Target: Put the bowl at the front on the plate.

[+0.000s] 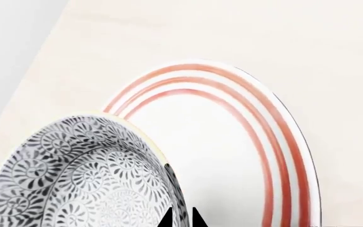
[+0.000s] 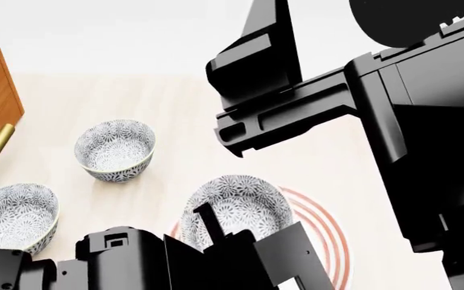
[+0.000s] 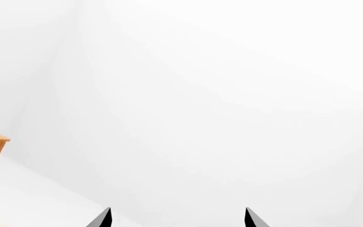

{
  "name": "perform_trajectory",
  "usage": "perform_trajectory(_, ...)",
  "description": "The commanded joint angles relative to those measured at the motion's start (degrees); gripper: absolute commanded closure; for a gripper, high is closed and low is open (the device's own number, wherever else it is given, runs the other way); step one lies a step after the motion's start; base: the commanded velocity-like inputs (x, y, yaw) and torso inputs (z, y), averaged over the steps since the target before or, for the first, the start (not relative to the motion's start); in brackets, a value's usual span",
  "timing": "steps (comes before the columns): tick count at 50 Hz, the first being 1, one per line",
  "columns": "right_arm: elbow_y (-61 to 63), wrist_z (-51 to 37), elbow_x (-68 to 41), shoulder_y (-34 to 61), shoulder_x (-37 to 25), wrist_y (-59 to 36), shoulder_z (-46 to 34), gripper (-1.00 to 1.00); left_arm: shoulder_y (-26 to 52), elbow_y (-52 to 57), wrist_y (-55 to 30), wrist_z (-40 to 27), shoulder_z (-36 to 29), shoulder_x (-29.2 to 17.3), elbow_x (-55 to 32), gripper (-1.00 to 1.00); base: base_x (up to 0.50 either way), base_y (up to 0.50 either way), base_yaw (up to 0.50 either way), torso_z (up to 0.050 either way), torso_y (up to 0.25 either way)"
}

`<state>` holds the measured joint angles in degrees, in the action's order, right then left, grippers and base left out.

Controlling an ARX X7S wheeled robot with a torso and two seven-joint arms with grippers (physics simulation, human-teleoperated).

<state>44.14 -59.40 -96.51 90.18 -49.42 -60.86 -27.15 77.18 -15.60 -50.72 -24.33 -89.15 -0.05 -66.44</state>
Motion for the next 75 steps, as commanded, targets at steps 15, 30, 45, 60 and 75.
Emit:
perform_trajectory(15, 0.9, -0.1, -0.1, -1.2, -1.1, 1.0, 0.4, -1.0, -2.4, 0.6, 0.5, 0.0, 0.3, 0.0, 3.4, 1.0, 0.0, 0.0, 0.0, 0.0, 0.0)
perform_trajectory(30, 1.4, -0.3, 0.1, -2.0, -1.6, 1.7, 0.6, -1.0, -3.8, -0.3, 1.6, -0.4, 0.4, 0.0, 4.4, 1.0, 0.0, 0.0, 0.0, 0.0, 0.001)
perform_trajectory(45, 1.1, 2.6, 2.7, -4.5, -2.8, 2.6, 1.4, -1.0, -4.3, -1.8, 4.7, -0.1, 0.3, 0.0, 4.9, 1.0, 0.0, 0.0, 0.0, 0.0, 0.001)
perform_trajectory(60, -0.9, 7.3, 6.9, -5.8, -2.8, 3.1, 1.5, -1.0, -3.7, -1.6, 5.6, 0.5, 0.3, 0.0, 4.5, 1.0, 0.0, 0.0, 0.0, 0.001, 0.0)
perform_trajectory(75, -0.3, 5.9, 6.0, -6.3, -3.2, 3.4, 1.5, -1.0, -5.9, -0.1, 5.8, -0.1, 0.3, 0.0, 5.2, 1.0, 0.0, 0.0, 0.0, 0.0, 0.001)
